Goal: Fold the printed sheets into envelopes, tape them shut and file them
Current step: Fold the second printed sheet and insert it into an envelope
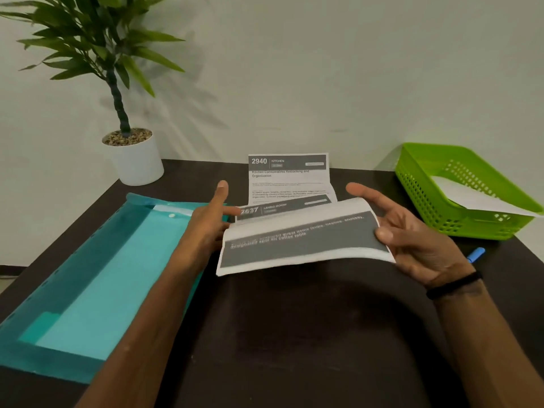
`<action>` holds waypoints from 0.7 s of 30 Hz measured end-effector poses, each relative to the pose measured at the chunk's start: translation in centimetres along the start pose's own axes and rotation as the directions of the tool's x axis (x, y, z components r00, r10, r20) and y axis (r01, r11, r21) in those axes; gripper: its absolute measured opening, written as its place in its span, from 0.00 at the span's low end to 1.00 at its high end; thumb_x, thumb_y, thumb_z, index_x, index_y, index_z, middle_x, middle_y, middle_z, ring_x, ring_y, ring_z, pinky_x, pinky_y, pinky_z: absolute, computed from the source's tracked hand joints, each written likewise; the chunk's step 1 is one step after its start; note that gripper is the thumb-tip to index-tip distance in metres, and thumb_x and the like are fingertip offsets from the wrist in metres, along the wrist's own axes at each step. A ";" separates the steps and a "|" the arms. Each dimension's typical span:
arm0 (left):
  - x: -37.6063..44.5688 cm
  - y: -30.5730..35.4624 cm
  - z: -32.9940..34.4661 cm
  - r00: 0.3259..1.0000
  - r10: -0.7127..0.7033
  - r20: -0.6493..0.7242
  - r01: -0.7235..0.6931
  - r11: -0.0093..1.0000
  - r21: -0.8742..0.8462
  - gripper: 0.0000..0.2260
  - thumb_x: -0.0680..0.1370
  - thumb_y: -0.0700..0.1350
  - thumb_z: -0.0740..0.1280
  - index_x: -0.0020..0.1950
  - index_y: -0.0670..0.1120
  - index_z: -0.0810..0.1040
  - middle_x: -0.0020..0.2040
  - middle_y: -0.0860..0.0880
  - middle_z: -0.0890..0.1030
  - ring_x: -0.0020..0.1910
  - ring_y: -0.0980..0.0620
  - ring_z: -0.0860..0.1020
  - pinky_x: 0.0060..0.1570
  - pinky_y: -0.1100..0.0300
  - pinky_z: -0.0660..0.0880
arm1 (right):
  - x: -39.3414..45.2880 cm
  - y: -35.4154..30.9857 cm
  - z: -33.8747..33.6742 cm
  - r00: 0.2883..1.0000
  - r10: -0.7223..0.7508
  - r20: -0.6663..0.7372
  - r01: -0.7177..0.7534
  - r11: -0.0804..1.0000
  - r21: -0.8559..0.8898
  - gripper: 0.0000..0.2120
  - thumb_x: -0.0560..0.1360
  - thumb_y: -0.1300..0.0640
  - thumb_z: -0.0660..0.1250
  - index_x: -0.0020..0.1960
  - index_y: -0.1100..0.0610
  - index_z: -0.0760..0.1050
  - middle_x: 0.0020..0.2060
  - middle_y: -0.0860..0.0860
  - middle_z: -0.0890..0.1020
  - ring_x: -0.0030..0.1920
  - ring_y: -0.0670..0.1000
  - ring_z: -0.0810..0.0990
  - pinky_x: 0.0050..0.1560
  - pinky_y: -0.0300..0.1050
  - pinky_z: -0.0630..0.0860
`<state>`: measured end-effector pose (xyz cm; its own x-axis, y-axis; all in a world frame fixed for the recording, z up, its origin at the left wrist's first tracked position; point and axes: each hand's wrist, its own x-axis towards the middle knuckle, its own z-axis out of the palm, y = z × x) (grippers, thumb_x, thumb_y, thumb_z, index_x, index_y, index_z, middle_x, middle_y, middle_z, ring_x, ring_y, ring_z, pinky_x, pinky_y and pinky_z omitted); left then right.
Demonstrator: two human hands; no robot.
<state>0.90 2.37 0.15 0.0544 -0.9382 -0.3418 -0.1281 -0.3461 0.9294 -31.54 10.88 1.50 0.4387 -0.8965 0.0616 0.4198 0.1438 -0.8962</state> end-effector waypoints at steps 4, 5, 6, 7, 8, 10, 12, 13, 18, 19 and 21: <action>-0.6 0.0 0.1 0.986 0.021 0.164 0.007 0.985 -0.173 0.19 0.79 0.58 0.71 0.58 0.43 0.84 0.52 0.41 0.88 0.51 0.43 0.87 0.57 0.51 0.82 | -0.6 -0.1 0.1 0.987 0.041 0.154 -0.027 0.996 -0.091 0.46 0.66 0.64 0.83 0.80 0.57 0.67 0.75 0.62 0.74 0.71 0.61 0.78 0.65 0.54 0.79; -0.8 -0.1 0.1 0.979 0.052 0.195 -0.008 0.976 -0.220 0.16 0.78 0.53 0.73 0.60 0.42 0.84 0.53 0.41 0.87 0.50 0.44 0.87 0.53 0.53 0.84 | -0.5 0.0 0.1 0.986 0.049 0.161 -0.031 0.993 -0.113 0.47 0.66 0.63 0.84 0.80 0.57 0.66 0.75 0.62 0.73 0.72 0.61 0.77 0.66 0.52 0.79; -0.8 -0.2 0.1 0.975 0.078 0.207 -0.022 0.966 -0.257 0.17 0.77 0.48 0.76 0.62 0.43 0.82 0.54 0.41 0.87 0.49 0.44 0.87 0.49 0.54 0.84 | -0.5 0.1 0.1 0.985 0.057 0.165 -0.038 0.992 -0.119 0.48 0.66 0.61 0.84 0.81 0.58 0.65 0.76 0.62 0.72 0.73 0.61 0.76 0.67 0.52 0.78; -0.7 -0.3 0.1 0.977 0.092 0.190 -0.036 0.960 -0.279 0.20 0.74 0.45 0.77 0.64 0.44 0.80 0.53 0.41 0.87 0.47 0.44 0.87 0.47 0.54 0.85 | -0.5 0.1 0.1 0.983 0.062 0.173 -0.045 0.994 -0.100 0.50 0.66 0.60 0.85 0.81 0.59 0.64 0.76 0.63 0.71 0.73 0.62 0.75 0.68 0.53 0.77; -0.6 -0.3 0.1 0.983 0.104 0.154 -0.059 0.961 -0.270 0.22 0.73 0.44 0.79 0.66 0.46 0.79 0.52 0.41 0.88 0.47 0.44 0.87 0.47 0.52 0.85 | -0.5 0.2 0.0 0.981 0.062 0.182 -0.050 0.996 -0.070 0.50 0.66 0.59 0.85 0.81 0.60 0.63 0.76 0.63 0.71 0.73 0.62 0.75 0.68 0.54 0.76; -0.4 -0.2 0.0 0.984 0.154 0.085 -0.141 0.980 -0.143 0.24 0.72 0.44 0.80 0.66 0.50 0.78 0.49 0.44 0.88 0.45 0.45 0.88 0.50 0.49 0.84 | -0.4 0.1 -0.2 0.983 0.058 0.173 -0.049 0.997 -0.056 0.48 0.67 0.55 0.84 0.80 0.60 0.64 0.73 0.62 0.75 0.67 0.62 0.80 0.63 0.54 0.80; -0.6 0.0 0.0 0.971 0.231 0.056 -0.232 0.973 0.004 0.24 0.72 0.46 0.80 0.66 0.54 0.77 0.45 0.47 0.88 0.43 0.49 0.88 0.48 0.52 0.84 | -0.3 0.2 -0.4 0.986 0.045 0.160 -0.030 0.995 -0.099 0.42 0.69 0.52 0.83 0.77 0.61 0.70 0.66 0.62 0.80 0.58 0.59 0.84 0.54 0.51 0.83; -0.6 0.1 0.1 0.960 0.273 0.059 -0.273 0.962 -0.006 0.25 0.72 0.45 0.80 0.67 0.53 0.77 0.46 0.45 0.88 0.44 0.48 0.87 0.47 0.52 0.84 | -0.3 0.4 -0.5 0.988 0.027 0.151 -0.010 0.994 -0.110 0.38 0.71 0.50 0.82 0.75 0.62 0.72 0.64 0.63 0.81 0.57 0.58 0.84 0.53 0.51 0.83; -0.9 0.5 0.4 0.915 0.392 0.096 -0.349 0.888 -0.300 0.27 0.73 0.41 0.77 0.71 0.49 0.76 0.55 0.41 0.86 0.51 0.43 0.86 0.41 0.57 0.84 | -0.5 0.7 -0.9 0.997 -0.057 0.058 0.060 0.997 -0.051 0.24 0.73 0.43 0.79 0.62 0.57 0.84 0.61 0.60 0.84 0.62 0.60 0.84 0.59 0.54 0.83; -1.0 0.6 0.4 0.911 0.395 0.116 -0.347 0.889 -0.300 0.28 0.73 0.42 0.77 0.71 0.52 0.75 0.53 0.41 0.87 0.50 0.44 0.87 0.41 0.56 0.84 | -0.5 0.6 -0.9 0.998 -0.063 0.030 0.064 0.997 -0.042 0.24 0.70 0.40 0.80 0.56 0.58 0.85 0.60 0.61 0.85 0.63 0.62 0.83 0.58 0.55 0.83; -1.3 0.8 0.3 0.909 0.387 0.152 -0.314 0.878 -0.360 0.27 0.75 0.41 0.76 0.71 0.54 0.74 0.51 0.41 0.88 0.47 0.43 0.87 0.40 0.53 0.85 | -0.5 0.5 -0.8 0.995 -0.089 -0.043 0.087 0.996 -0.035 0.28 0.65 0.34 0.80 0.46 0.59 0.86 0.58 0.62 0.85 0.61 0.61 0.85 0.58 0.56 0.84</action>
<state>0.45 3.26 1.31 -0.1504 -0.9882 0.0280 0.2271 -0.0069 0.9738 -32.21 11.09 0.68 0.3653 -0.9228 0.1223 0.4282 0.0499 -0.9023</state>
